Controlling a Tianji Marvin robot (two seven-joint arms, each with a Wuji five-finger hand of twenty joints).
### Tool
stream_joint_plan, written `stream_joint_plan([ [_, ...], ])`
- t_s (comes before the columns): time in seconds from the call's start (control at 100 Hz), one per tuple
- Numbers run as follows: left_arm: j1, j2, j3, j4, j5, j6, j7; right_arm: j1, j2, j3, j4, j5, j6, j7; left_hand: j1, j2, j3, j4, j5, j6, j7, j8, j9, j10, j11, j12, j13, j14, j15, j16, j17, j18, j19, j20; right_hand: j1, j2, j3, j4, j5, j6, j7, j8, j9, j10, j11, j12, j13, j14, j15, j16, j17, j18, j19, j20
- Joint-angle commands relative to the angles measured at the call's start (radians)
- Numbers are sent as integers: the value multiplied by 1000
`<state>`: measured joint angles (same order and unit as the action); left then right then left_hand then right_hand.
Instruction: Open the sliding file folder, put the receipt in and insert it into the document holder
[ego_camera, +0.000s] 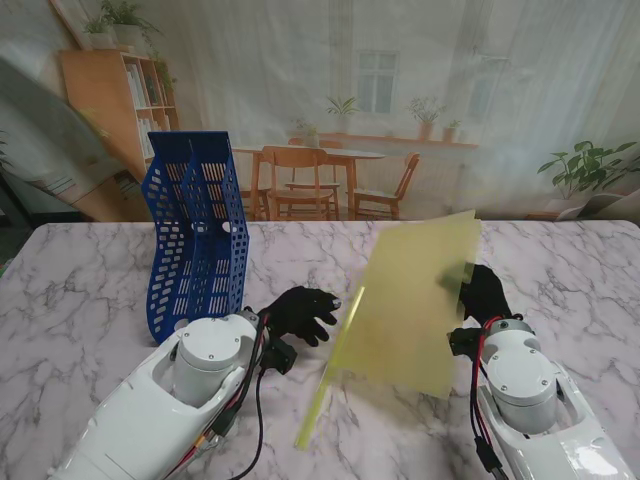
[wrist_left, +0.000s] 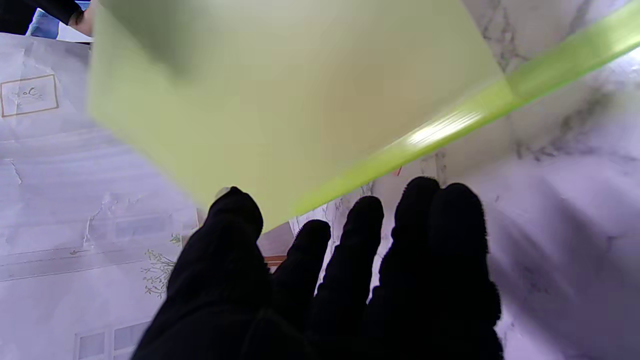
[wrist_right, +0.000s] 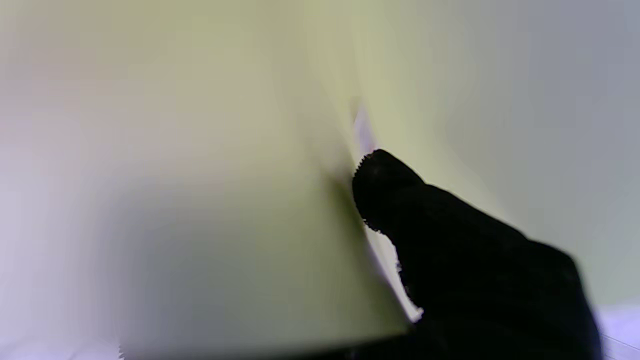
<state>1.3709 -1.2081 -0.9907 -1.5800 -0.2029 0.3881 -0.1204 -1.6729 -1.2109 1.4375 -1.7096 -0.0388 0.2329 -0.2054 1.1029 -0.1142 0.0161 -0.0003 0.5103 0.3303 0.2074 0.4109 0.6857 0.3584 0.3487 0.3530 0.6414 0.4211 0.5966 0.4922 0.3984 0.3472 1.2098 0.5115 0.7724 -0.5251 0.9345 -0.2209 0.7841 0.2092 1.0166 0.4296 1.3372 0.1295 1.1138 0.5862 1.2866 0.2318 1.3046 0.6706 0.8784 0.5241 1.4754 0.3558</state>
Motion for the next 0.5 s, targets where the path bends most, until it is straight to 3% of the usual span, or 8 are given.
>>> stream_joint_plan([
  [0.0, 8, 10, -4, -4, 16, -2, -17, 12, -10, -12, 18, 1, 14, 2, -19, 32, -27, 14, -34, -11, -26, -15, -61, -17, -23, -19, -38, 43, -30, -13, -33, -32, -48, 12, 56, -10, 63, -11, 37, -19, 19, 13, 19, 7, -3, 3, 18, -30, 56, 13, 30, -7, 5, -12],
  [0.28, 39, 27, -32, -24, 61, -9, -38, 58, -15, -60, 78, -16, 89, 1, -44, 33, -30, 8, -59, -18, -58, -17, -172, -22, -85, -58, -142, 44, -93, -32, -122, -35, -133, 2, 55, -12, 66, -12, 38, -27, 17, 17, 16, 9, -1, 5, 18, -29, 59, 15, 31, -4, 5, -14],
  [0.38, 45, 34, -30, -31, 118, -46, -28, 71, -15, -78, 96, -31, 115, 9, -55, 46, -31, 7, -47, -34, -53, -9, -200, -51, -88, -57, -212, 13, -129, -42, -205, -51, -173, -5, 54, -13, 66, -12, 38, -31, 16, 18, 16, 9, -1, 5, 18, -28, 59, 15, 30, -4, 6, -14],
  [0.49, 46, 46, -32, -49, 172, -103, -38, 84, -14, -94, 113, -37, 131, 18, -68, 60, -32, 1, -10, -63, -30, 18, -208, -93, -95, -47, -295, -41, -210, -64, -334, -59, -313, -55, 54, -12, 66, -12, 39, -35, 15, 19, 16, 9, -1, 5, 18, -27, 58, 15, 29, -3, 6, -14],
])
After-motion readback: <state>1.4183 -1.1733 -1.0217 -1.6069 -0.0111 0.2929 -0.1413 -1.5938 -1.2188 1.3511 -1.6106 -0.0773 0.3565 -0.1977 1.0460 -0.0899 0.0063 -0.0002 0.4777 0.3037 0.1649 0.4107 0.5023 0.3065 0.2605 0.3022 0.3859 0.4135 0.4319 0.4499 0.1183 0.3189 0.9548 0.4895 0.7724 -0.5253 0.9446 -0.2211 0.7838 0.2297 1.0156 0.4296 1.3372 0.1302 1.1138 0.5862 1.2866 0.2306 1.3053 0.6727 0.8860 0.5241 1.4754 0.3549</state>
